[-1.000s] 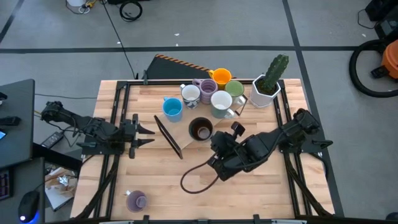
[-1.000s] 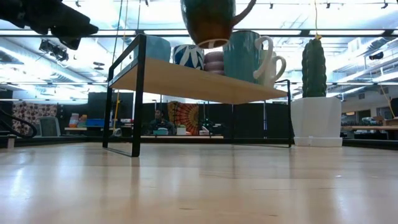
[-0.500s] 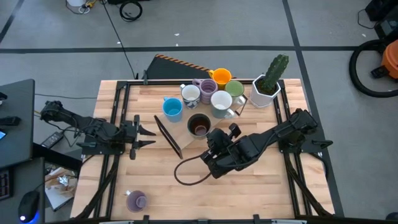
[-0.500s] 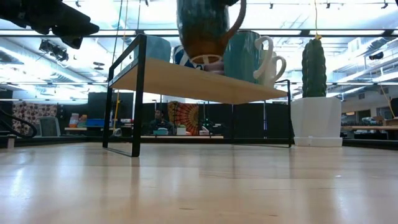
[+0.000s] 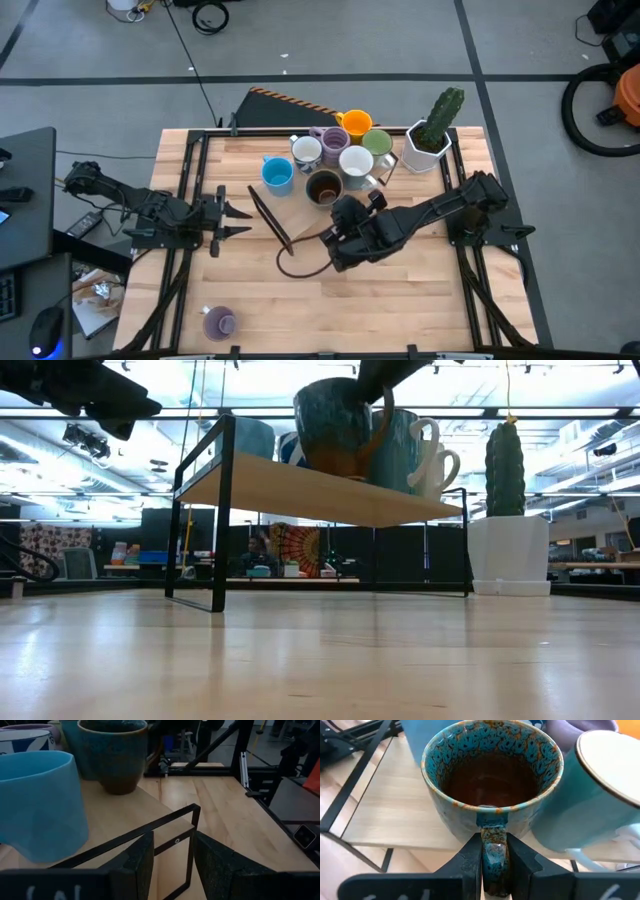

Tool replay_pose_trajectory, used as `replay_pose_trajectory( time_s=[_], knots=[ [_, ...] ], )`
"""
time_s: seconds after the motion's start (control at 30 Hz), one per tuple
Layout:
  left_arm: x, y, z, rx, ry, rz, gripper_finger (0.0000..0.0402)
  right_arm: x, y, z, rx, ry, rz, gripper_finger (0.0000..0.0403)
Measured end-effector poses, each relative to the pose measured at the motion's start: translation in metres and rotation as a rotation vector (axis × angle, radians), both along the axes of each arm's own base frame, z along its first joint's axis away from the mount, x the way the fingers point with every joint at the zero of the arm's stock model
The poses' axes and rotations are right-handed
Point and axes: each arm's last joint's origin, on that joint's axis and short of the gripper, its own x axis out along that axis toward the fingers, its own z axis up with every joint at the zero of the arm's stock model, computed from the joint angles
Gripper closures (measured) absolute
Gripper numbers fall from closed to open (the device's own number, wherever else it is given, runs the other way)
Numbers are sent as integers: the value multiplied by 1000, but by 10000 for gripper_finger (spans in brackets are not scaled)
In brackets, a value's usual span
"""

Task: Place coffee mugs
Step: Put the green patterned mug on the shelf

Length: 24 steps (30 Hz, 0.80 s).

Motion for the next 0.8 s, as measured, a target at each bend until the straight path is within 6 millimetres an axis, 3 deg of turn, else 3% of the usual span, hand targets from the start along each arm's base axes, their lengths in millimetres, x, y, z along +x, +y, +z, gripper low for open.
replay_pose_trajectory(
  time_s=[0.37, 0.6, 0.8],
  knots=[
    [0, 0, 0, -23, 0, 4, 260, 7, -16, 0, 51, 7, -19, 333],
    [0, 0, 0, -31, 2, 6, 260, 10, -25, -1, 104, 37, -17, 260],
    [0, 0, 0, -21, 4, 4, 260, 11, -30, -2, 139, 68, -1, 225]
  ],
)
